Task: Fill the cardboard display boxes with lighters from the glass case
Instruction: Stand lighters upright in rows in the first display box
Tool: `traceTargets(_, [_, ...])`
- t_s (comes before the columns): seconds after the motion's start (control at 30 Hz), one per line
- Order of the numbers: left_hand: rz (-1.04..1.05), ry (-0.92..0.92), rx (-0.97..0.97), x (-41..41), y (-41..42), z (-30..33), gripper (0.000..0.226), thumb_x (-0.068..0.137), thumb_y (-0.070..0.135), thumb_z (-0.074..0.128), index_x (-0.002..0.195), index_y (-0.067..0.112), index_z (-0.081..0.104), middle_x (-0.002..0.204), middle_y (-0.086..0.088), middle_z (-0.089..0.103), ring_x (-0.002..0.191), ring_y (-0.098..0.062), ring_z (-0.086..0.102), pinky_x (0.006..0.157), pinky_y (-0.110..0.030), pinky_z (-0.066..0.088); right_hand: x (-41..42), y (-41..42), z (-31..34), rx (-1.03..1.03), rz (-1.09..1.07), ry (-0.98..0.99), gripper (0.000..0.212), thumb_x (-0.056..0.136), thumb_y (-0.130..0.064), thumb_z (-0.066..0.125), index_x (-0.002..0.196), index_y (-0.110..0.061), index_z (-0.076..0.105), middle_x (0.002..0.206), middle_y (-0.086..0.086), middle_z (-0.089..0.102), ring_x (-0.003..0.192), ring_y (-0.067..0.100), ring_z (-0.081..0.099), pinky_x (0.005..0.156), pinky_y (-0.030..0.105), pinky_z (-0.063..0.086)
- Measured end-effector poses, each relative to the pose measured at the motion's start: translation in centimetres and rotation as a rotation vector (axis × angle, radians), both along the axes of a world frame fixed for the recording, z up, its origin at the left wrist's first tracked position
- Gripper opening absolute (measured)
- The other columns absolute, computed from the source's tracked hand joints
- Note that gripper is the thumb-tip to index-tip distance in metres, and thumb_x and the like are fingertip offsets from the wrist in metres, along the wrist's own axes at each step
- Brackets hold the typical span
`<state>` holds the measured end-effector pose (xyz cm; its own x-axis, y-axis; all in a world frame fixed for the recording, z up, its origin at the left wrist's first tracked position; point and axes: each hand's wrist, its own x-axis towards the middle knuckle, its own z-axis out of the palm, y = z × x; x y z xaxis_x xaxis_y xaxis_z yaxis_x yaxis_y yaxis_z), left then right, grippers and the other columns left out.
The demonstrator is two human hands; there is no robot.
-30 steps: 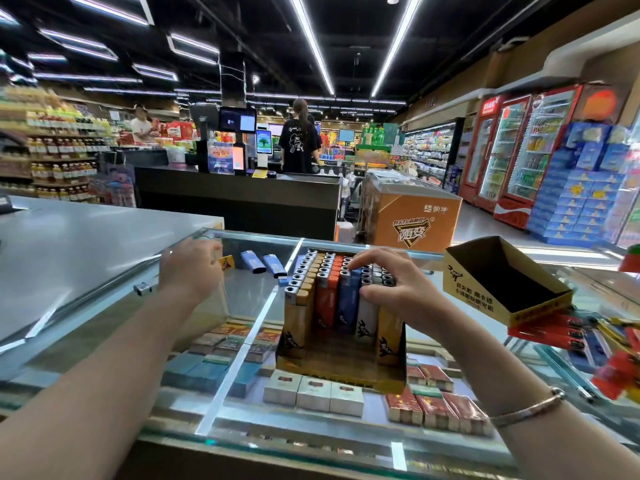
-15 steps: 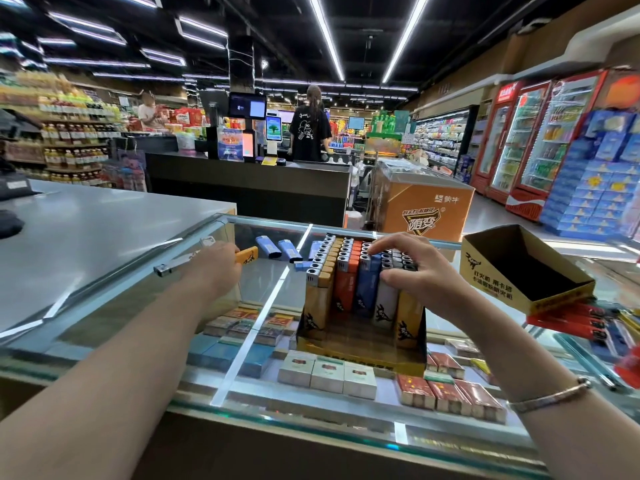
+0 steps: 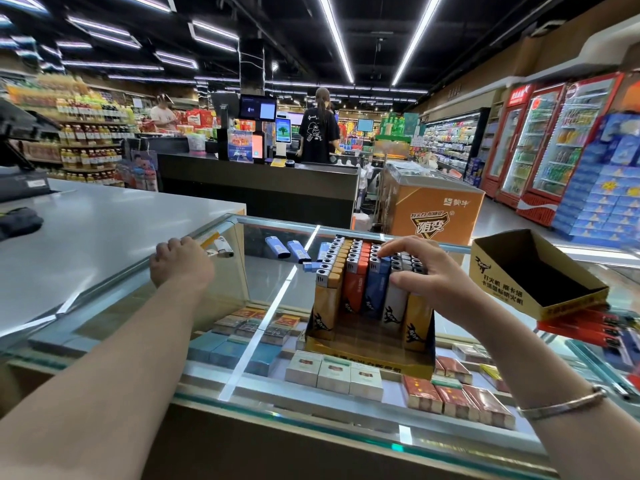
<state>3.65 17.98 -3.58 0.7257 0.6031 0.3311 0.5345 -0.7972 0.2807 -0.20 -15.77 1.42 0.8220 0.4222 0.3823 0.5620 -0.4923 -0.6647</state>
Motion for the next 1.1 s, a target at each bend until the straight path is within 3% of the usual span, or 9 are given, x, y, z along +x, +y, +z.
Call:
traceTargets(0.13, [-0.046, 0.049, -0.100, 0.0, -0.4, 0.0, 0.037, 0.091, 0.008, 0.039, 0.128, 0.001, 0.035, 0.127, -0.023, 0.049, 0.116, -0.039, 0.046, 0.088, -0.044, 0.041, 0.0, -0.1, 0.0, -0.013, -0.007, -0.013, 0.032, 0.063, -0.032, 0.053, 0.093, -0.041, 0.056, 0.126, -0.003, 0.050, 0.124, 0.015, 0.035, 0.100, 0.042, 0.031])
traceTargets(0.27, [-0.074, 0.034, -0.045, -0.1, -0.9, 0.2, 0.042, 0.091, 0.010, 0.046, 0.129, -0.004, 0.034, 0.129, -0.027, 0.043, 0.118, -0.041, 0.040, 0.094, -0.046, 0.038, 0.1, -0.1, -0.1, -0.014, -0.003, -0.004, 0.032, 0.063, -0.032, 0.053, 0.094, -0.041, 0.056, 0.126, -0.003, 0.050, 0.123, 0.015, 0.036, 0.099, 0.041, 0.032])
traceTargets(0.4, [-0.131, -0.115, -0.040, 0.2, -1.9, 0.6, 0.038, 0.092, 0.009, 0.047, 0.127, -0.004, 0.039, 0.122, -0.025, 0.039, 0.111, -0.040, 0.041, 0.093, -0.045, 0.038, 0.2, -0.1, -0.2, -0.007, -0.004, 0.002, 0.031, 0.064, -0.032, 0.053, 0.093, -0.041, 0.056, 0.124, -0.005, 0.049, 0.122, 0.013, 0.035, 0.097, 0.040, 0.032])
traceTargets(0.6, [-0.176, -0.251, -0.079, 1.3, -2.6, 0.9, 0.023, 0.095, 0.016, 0.046, 0.112, 0.001, 0.039, 0.105, -0.024, 0.054, 0.090, -0.037, 0.053, 0.068, -0.044, 0.040, 0.4, -0.2, -0.2, -0.021, -0.015, -0.003, 0.033, 0.064, -0.032, 0.052, 0.096, -0.039, 0.057, 0.125, -0.005, 0.050, 0.122, 0.014, 0.036, 0.095, 0.038, 0.032])
traceTargets(0.7, [-0.137, -0.261, -0.078, 2.6, -2.6, 1.4, 0.021, 0.095, 0.013, 0.044, 0.112, 0.003, 0.036, 0.096, -0.025, 0.056, 0.076, -0.034, 0.049, 0.062, -0.042, 0.037, 0.4, -0.2, -0.2, -0.024, -0.022, -0.008, 0.034, 0.065, -0.032, 0.051, 0.097, -0.038, 0.056, 0.114, -0.019, 0.047, 0.118, 0.009, 0.035, 0.087, 0.030, 0.030])
traceTargets(0.77, [-0.103, -0.226, -0.065, 3.5, -2.4, 1.3, 0.023, 0.094, 0.011, 0.045, 0.114, 0.001, 0.039, 0.099, -0.026, 0.056, 0.082, -0.038, 0.053, 0.064, -0.045, 0.038, 0.4, -0.2, -0.2, -0.026, -0.024, -0.014, 0.034, 0.065, -0.032, 0.051, 0.098, -0.036, 0.057, 0.110, -0.024, 0.046, 0.114, 0.005, 0.035, 0.082, 0.020, 0.030])
traceTargets(0.83, [-0.089, -0.168, -0.049, 4.2, -2.1, 1.3, 0.026, 0.093, 0.017, 0.050, 0.112, -0.001, 0.047, 0.102, -0.025, 0.057, 0.092, -0.042, 0.056, 0.069, -0.046, 0.042, 0.5, -0.2, -0.2, -0.031, -0.022, -0.016, 0.036, 0.065, -0.031, 0.051, 0.100, -0.034, 0.058, 0.114, -0.017, 0.049, 0.114, 0.004, 0.035, 0.083, 0.014, 0.028])
traceTargets(0.97, [-0.072, 0.025, -0.063, 5.1, -2.0, 2.2, 0.046, 0.082, 0.039, 0.067, 0.110, 0.004, 0.057, 0.107, -0.018, 0.059, 0.099, -0.036, 0.056, 0.074, -0.038, 0.043, 0.8, -0.4, -0.1, -0.036, -0.014, -0.008, 0.035, 0.066, -0.031, 0.052, 0.100, -0.036, 0.057, 0.112, -0.022, 0.047, 0.114, 0.004, 0.034, 0.087, 0.016, 0.029])
traceTargets(1.1, [-0.038, 0.072, -0.081, 5.4, -1.9, 1.9, 0.042, 0.085, 0.039, 0.061, 0.109, 0.005, 0.057, 0.102, -0.016, 0.057, 0.096, -0.033, 0.055, 0.074, -0.037, 0.042, 0.8, -0.4, -0.1, -0.048, -0.015, -0.009, 0.037, 0.066, -0.031, 0.051, 0.102, -0.034, 0.058, 0.112, -0.021, 0.046, 0.115, 0.004, 0.034, 0.085, 0.015, 0.028])
